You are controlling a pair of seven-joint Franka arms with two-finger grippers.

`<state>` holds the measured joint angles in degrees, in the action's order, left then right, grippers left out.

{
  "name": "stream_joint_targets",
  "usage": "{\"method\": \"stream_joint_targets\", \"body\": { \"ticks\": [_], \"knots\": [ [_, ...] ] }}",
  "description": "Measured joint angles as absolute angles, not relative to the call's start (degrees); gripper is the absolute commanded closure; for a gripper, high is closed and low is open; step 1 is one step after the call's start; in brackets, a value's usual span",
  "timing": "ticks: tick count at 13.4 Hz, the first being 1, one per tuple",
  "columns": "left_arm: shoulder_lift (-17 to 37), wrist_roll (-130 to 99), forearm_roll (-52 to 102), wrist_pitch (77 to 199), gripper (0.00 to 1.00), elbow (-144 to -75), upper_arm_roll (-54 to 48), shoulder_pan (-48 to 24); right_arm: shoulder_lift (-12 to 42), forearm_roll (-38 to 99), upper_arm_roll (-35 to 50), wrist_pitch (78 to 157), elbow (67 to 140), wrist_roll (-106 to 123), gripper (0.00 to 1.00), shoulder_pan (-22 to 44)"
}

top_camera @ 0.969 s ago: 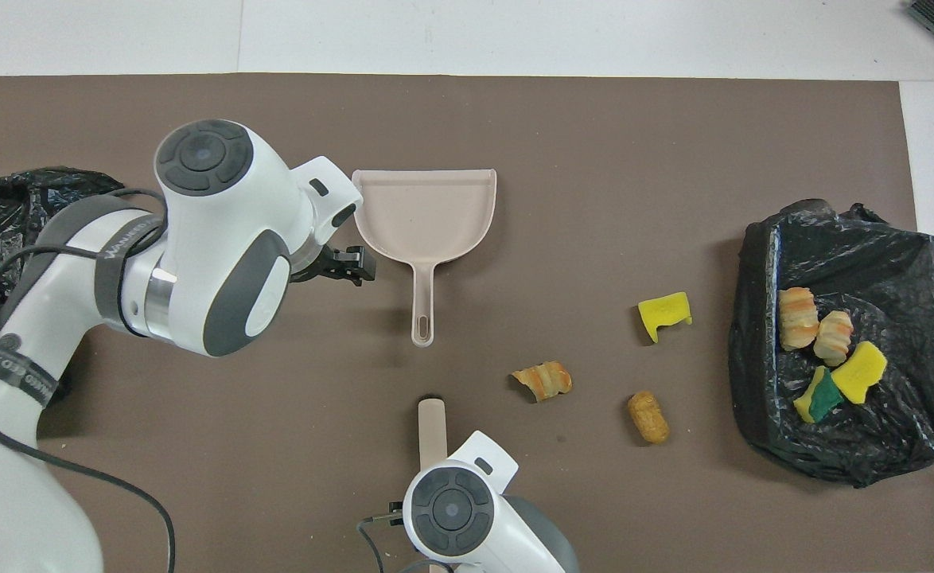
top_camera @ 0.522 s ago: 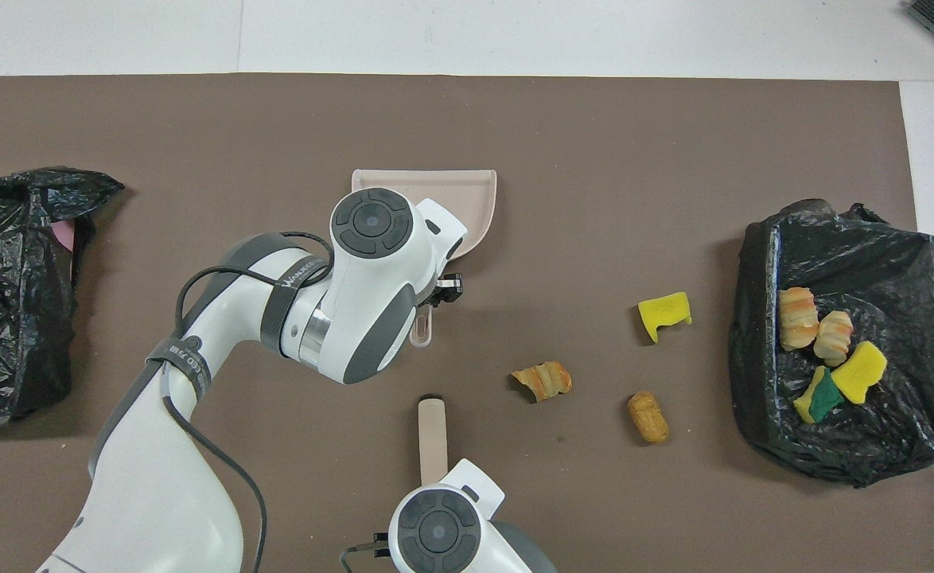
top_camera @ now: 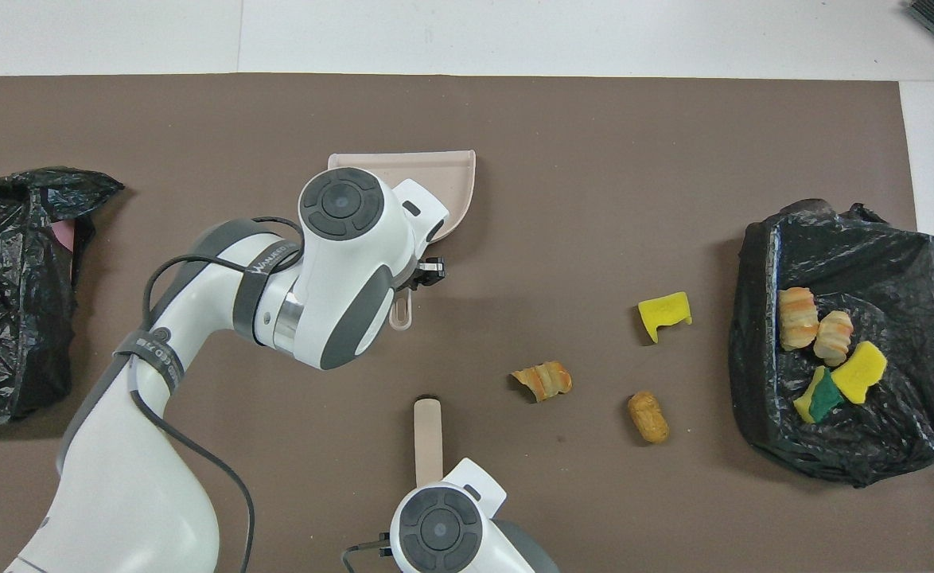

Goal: Sweep and dump trash in bin

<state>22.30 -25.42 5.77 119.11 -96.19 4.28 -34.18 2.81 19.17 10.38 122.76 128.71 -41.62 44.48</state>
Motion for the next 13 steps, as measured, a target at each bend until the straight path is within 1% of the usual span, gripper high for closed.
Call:
{"method": "stream_joint_targets", "body": {
  "ticks": [2,3,5,7,11,13],
  "knots": [
    [20.8,-18.7,5.7,117.8,1.0,-96.1,4.5,-31.0,1.4,17.7,9.8,117.9,127.6,-41.6,1.0,41.8],
    [19.9,-15.5,5.7,116.7,1.0,-96.1,4.5,-29.6,-0.5,15.6,9.7,114.2,126.9,-41.6,1.0,39.3],
    [18.1,-8.6,5.7,114.0,1.0,-96.0,4.6,-27.3,-6.1,10.0,9.6,104.7,126.3,-41.6,1.0,32.9],
    [16.0,-1.0,5.7,110.4,1.0,-96.0,4.6,-25.3,-9.9,3.4,9.4,98.5,126.6,-41.4,1.0,28.3],
    [12.3,19.0,4.4,103.6,1.0,-96.6,4.7,-19.8,-9.9,-2.2,9.5,94.9,128.3,-41.1,1.0,22.2],
    [9.8,30.5,2.9,102.6,1.0,-98.9,4.7,-17.2,-9.9,-2.6,9.5,93.3,130.1,-39.8,1.0,17.9]
  ]
}}
